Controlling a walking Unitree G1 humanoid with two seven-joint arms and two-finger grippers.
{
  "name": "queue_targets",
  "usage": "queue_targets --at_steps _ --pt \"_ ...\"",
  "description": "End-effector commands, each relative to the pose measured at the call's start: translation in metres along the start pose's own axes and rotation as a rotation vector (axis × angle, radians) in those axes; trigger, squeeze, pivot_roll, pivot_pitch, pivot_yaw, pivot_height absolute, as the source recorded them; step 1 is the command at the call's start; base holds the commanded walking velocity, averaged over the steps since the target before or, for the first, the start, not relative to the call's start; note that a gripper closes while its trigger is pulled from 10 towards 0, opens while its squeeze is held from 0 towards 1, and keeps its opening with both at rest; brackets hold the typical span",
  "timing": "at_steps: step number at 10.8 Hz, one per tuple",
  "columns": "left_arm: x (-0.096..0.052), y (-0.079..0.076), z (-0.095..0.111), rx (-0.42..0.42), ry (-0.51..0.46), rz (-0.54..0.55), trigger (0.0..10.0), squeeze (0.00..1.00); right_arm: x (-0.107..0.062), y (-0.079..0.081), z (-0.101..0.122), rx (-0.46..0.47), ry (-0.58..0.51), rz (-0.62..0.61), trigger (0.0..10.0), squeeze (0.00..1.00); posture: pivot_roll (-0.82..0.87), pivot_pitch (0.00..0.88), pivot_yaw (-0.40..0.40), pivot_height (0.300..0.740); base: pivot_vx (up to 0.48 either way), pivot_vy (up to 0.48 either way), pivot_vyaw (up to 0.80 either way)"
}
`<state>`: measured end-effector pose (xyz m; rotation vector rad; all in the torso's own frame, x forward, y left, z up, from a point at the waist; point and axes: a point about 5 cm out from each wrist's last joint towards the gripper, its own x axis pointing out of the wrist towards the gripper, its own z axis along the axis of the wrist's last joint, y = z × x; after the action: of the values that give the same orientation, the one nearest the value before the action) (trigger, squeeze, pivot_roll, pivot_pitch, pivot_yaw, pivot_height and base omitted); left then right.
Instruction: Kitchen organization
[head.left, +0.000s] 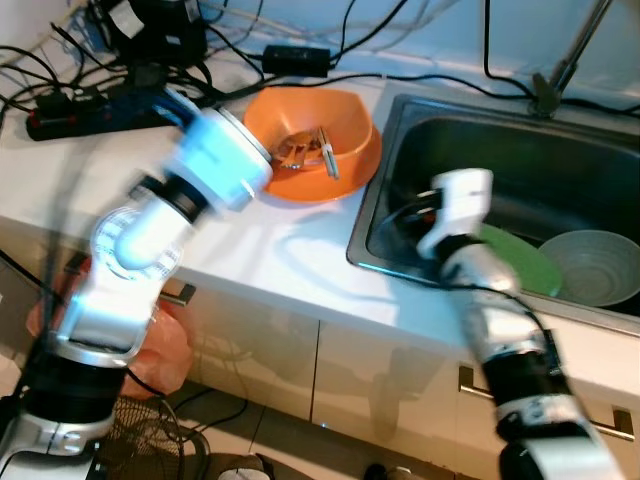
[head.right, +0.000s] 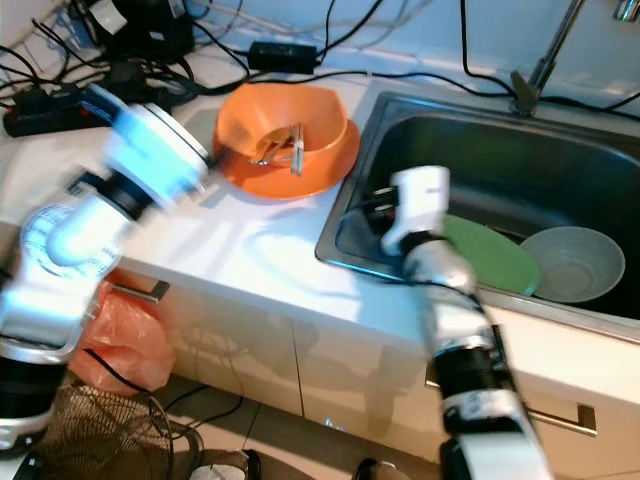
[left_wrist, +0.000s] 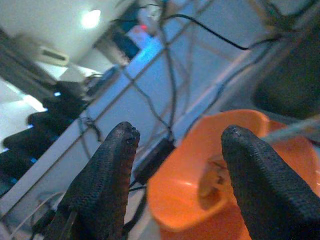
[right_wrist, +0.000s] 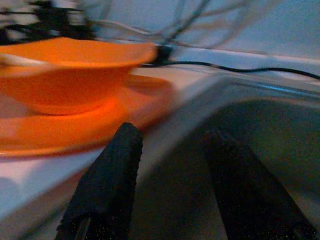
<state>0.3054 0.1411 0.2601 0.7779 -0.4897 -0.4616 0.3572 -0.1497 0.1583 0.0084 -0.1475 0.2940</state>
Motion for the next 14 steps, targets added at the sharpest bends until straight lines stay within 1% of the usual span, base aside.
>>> queue_targets --at_steps 1,2,3,4,5,7,9,11,12,13,14 --pt "0.000 -0.010 -0.001 0.045 0.002 -0.076 10.0 0.00 -0.006 -0.011 -0.011 0.002 0.043 -0.048 10.0 0.00 0.13 0.092 0.016 0.740 0.000 0.000 0.00" --pt "0.000 -0.017 -0.002 0.073 0.006 -0.146 10.0 0.00 -0.007 -0.015 -0.010 -0.002 0.041 -0.061 10.0 0.00 0.12 0.095 0.018 0.740 0.000 0.000 0.00" --pt "-0.001 -0.019 -0.003 0.084 0.013 -0.176 10.0 0.00 -0.008 -0.016 -0.011 -0.002 0.041 -0.066 10.0 0.00 0.12 0.095 0.018 0.740 0.000 0.000 0.00" --pt "-0.004 -0.023 -0.005 0.118 0.024 -0.253 10.0 0.00 -0.007 -0.017 -0.011 -0.003 0.038 -0.075 10.0 0.00 0.12 0.097 0.022 0.740 0.000 0.000 0.00" --pt "-0.006 -0.026 -0.005 0.140 0.035 -0.302 10.0 0.00 -0.007 -0.017 -0.011 -0.004 0.036 -0.074 10.0 0.00 0.12 0.096 0.021 0.740 0.000 0.000 0.00" --pt "-0.005 -0.030 -0.004 0.163 0.041 -0.348 10.0 0.00 -0.006 -0.016 -0.011 -0.004 0.030 -0.070 10.0 0.00 0.12 0.096 0.021 0.740 0.000 0.000 0.00" --pt "0.001 -0.030 -0.006 0.203 0.032 -0.337 10.0 0.00 -0.005 -0.015 -0.010 -0.004 0.023 -0.068 10.0 0.00 0.12 0.091 0.026 0.740 0.000 0.000 0.00" --pt "0.014 -0.033 -0.012 0.233 0.053 -0.302 10.0 0.00 -0.004 -0.013 -0.010 0.001 0.017 -0.067 10.0 0.00 0.11 0.083 0.029 0.740 0.000 0.000 0.00" --pt "0.025 -0.034 -0.013 0.267 0.061 -0.282 10.0 0.00 -0.004 -0.012 -0.010 0.000 0.013 -0.062 10.0 0.00 0.10 0.078 0.030 0.740 0.000 0.000 0.00" --pt "0.029 -0.034 -0.013 0.273 0.057 -0.273 10.0 0.00 -0.004 -0.013 -0.009 0.000 0.011 -0.063 10.0 0.00 0.09 0.074 0.032 0.740 0.000 0.000 0.00" --pt "0.036 -0.035 -0.014 0.280 0.052 -0.255 10.0 0.00 -0.004 -0.014 -0.009 -0.001 0.008 -0.066 10.0 0.00 0.09 0.072 0.032 0.740 0.000 0.000 0.00"
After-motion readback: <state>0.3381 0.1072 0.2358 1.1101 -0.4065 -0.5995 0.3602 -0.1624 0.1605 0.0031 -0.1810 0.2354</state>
